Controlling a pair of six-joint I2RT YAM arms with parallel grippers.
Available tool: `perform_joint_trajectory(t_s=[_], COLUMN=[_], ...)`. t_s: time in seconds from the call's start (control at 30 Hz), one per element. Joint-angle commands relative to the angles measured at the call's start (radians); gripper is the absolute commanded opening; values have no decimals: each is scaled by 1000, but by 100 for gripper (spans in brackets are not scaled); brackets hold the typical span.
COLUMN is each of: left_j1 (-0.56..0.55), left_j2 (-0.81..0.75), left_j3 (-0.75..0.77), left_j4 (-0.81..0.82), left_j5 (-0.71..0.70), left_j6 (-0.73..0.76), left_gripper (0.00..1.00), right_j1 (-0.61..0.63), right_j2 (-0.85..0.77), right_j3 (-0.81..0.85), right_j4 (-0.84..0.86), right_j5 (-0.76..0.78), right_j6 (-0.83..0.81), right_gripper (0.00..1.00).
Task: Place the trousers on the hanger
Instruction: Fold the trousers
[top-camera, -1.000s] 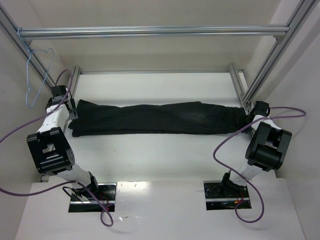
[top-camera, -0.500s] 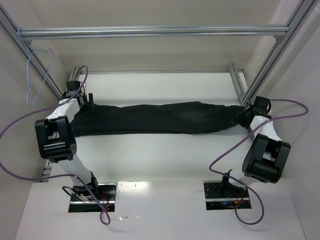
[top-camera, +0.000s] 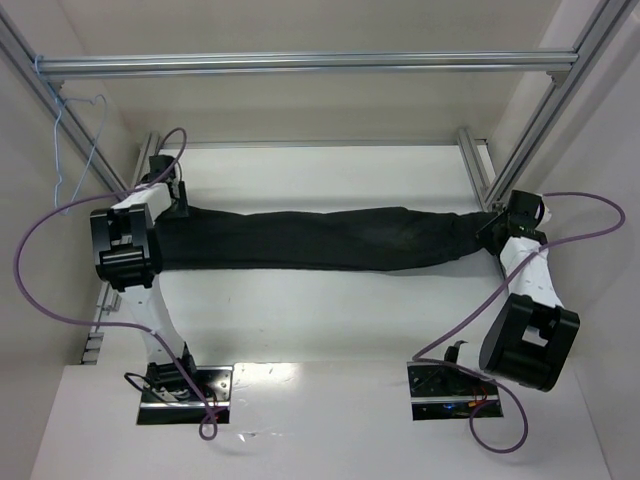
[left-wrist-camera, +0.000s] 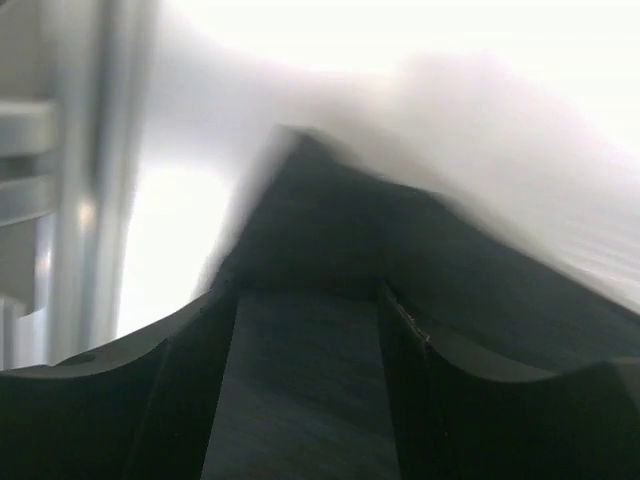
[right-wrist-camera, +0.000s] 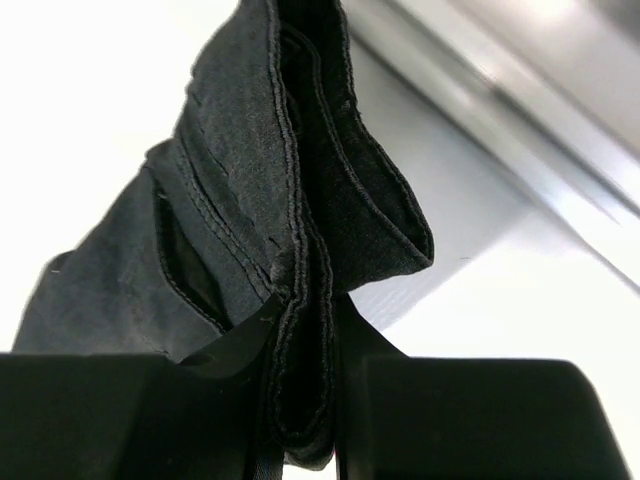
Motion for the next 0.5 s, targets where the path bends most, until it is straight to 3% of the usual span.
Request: perform_joint_trajectory(t_s=[0.0,0.2,0.37,0.47], left_j1=[60,60,60,60], left_j2=[39,-13,-163,-264], left_j3=[12,-9,-40,-65], left_j4=[4,-6,-41,-78], left_j5=[-101,14,132,218], left_j6=[-49,-28,-17,7], left_gripper=[66,69,77,81], right_j1=[0,0,0,40], right_j2=[-90,-104,-127,-165], right_j3=[90,109,122,182], right_j4=[36,50,84,84], right_j5=[132,89,-3,35], right_j6=[-39,-60,-94,-131], right_gripper=[0,0,0,0])
